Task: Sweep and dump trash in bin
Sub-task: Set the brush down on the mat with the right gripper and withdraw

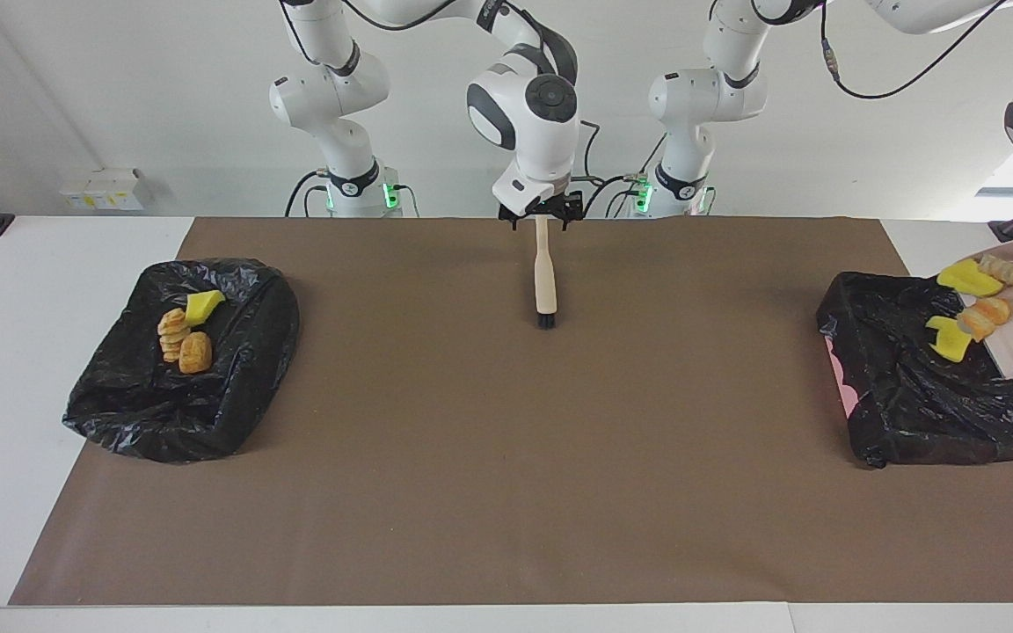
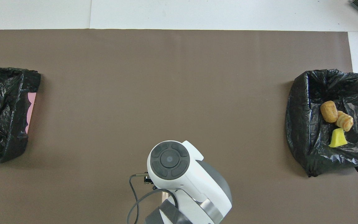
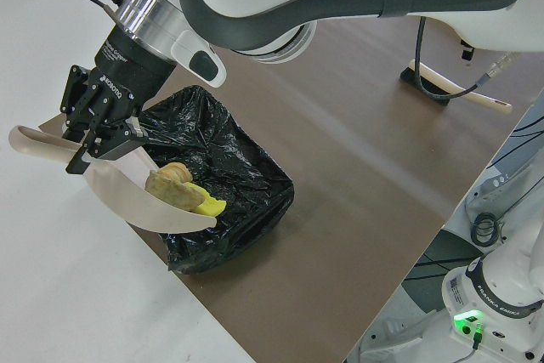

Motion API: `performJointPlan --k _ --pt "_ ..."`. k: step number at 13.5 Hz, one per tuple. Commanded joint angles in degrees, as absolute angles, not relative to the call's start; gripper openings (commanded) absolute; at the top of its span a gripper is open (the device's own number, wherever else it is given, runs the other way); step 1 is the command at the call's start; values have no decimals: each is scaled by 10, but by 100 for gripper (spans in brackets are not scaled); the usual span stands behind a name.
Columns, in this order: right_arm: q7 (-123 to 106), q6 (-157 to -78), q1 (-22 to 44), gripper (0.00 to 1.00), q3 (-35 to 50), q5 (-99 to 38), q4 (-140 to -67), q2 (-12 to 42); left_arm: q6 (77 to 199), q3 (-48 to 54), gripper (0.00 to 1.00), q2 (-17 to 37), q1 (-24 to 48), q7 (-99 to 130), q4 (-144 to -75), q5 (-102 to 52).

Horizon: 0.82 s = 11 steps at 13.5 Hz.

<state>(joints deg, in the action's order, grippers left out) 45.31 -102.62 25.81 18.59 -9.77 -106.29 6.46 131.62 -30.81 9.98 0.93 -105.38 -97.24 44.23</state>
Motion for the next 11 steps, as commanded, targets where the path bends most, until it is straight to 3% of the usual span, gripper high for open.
performJointPlan --k 1,7,11 --pt "437 -950 208 100 191 -91 -991 67 1306 -315 0 91 33 -1026 -978 494" --pt "291 -875 78 100 188 -91 -921 41 1219 -246 0 46 33 -976 -982 540" --pt "128 -862 16 100 172 -38 -913 21 1154 -210 0 17 33 -944 -1018 348"
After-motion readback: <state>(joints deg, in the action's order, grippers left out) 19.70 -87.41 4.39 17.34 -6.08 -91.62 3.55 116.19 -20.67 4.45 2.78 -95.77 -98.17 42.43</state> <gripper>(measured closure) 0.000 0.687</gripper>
